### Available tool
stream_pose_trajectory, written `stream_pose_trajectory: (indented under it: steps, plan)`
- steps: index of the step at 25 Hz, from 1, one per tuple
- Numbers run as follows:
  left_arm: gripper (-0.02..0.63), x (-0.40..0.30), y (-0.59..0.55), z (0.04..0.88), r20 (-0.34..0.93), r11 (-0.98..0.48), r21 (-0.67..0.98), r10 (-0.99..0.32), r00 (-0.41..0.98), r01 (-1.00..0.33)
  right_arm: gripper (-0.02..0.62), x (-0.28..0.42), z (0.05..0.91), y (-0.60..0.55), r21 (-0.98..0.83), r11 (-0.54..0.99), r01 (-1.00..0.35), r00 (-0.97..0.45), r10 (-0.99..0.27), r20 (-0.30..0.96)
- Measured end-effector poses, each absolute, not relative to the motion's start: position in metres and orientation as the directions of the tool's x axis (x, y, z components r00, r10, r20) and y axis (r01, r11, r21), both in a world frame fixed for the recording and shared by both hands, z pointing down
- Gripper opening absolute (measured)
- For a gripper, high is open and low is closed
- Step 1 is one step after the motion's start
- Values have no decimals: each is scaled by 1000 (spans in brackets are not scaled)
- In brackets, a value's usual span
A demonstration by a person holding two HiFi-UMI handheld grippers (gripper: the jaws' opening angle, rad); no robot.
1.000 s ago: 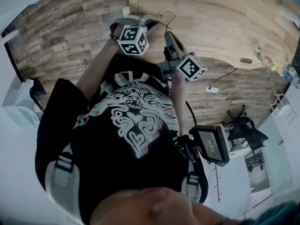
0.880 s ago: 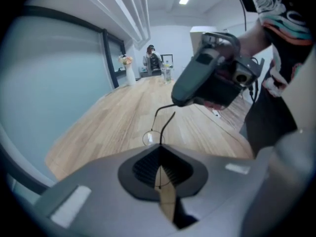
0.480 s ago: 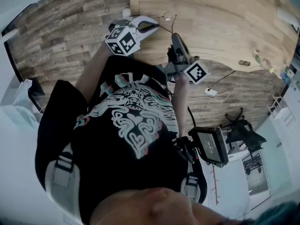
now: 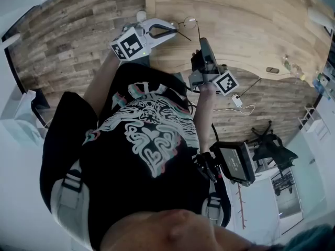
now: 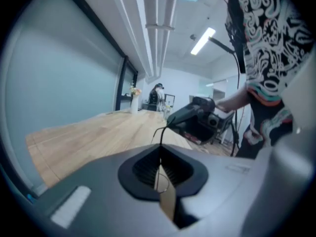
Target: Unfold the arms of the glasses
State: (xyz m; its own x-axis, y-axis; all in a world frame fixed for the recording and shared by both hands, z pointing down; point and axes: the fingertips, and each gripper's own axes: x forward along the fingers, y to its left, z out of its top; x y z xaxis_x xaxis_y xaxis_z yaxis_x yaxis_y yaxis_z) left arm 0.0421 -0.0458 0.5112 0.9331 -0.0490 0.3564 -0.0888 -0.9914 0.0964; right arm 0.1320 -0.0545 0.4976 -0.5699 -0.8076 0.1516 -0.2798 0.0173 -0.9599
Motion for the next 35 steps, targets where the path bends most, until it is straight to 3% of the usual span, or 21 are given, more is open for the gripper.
stream_pose_trajectory:
  steps: [4, 8, 12, 15, 17, 22, 23, 28, 35]
  plan:
    - [-11, 36, -56, 485, 228, -972, 204, -70, 971, -118, 21, 147, 494, -55, -966, 16, -258, -535, -835, 129]
    - [-11, 23, -75, 471, 120, -938, 309, -125, 985, -157, 21, 157, 493, -60, -948, 45, -316, -523, -842, 134]
    - [-11, 18, -75, 478, 136, -920, 359, -117, 984, -159, 22, 155, 492, -56, -833, 86, -546, -505, -828, 245]
    - [-11, 19, -71, 479, 135, -914, 375, -108, 985, -152, 23, 152, 505, -50, -622, 155, -768, -478, -785, 395]
    - [-11, 20, -70, 480, 130, -910, 389, -100, 986, -144, 25, 145, 515, -48, -503, 221, -835, -477, -747, 464]
    - [-11, 26, -61, 478, 136, -911, 404, -34, 990, -87, 32, 131, 528, -53, -466, 286, -837, -515, -701, 494]
    - [-11, 27, -59, 476, 131, -909, 410, -20, 991, -73, 77, 129, 531, -54, -475, 292, -830, -526, -692, 495]
    - [-11, 35, -48, 467, 101, -898, 440, 59, 993, 8, 117, 123, 537, -66, -417, 370, -830, -549, -676, 491]
    - [-11, 45, -29, 458, 97, -879, 466, 166, 981, 103, 123, 105, 548, -84, -372, 472, -799, -601, -643, 475]
